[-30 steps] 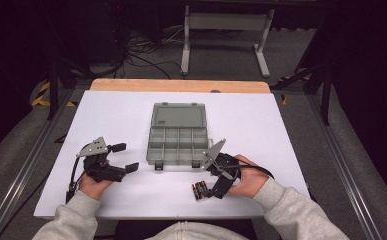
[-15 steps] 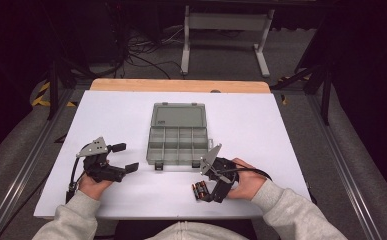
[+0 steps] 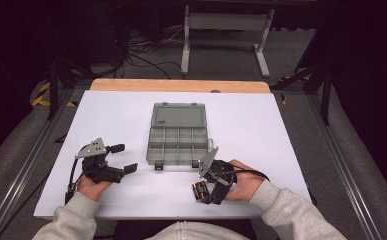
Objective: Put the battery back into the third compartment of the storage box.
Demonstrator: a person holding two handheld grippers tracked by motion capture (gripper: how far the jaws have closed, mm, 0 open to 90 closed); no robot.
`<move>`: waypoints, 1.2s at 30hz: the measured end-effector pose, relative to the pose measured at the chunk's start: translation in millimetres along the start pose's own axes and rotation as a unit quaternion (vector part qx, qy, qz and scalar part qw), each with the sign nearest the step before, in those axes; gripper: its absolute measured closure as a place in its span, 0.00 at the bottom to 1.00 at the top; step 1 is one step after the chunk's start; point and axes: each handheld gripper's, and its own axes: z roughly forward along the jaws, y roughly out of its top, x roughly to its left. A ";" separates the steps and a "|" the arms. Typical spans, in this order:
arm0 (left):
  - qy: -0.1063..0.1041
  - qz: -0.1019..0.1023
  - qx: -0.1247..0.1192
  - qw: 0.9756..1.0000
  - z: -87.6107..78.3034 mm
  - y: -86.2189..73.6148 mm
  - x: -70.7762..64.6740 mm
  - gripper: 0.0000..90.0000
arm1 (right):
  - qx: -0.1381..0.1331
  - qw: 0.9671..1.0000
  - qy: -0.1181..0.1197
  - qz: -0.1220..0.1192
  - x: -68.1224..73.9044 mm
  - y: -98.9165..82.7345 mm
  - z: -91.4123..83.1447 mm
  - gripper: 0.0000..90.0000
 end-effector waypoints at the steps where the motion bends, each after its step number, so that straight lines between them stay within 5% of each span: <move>1: 0.000 -0.001 -0.001 1.000 -0.1 -0.2 0.0 0.07 | 0.001 1.000 0.002 0.001 0.2 0.0 1.0 0.16; 25: 0.000 0.000 0.002 1.000 -0.9 -0.5 0.5 0.07 | 0.028 0.999 0.007 -0.022 -5.7 -5.1 9.0 0.25; 36: 0.000 0.000 0.002 1.000 -1.1 -0.5 0.6 0.07 | 0.026 0.999 -0.019 -0.037 0.2 -4.1 10.7 0.33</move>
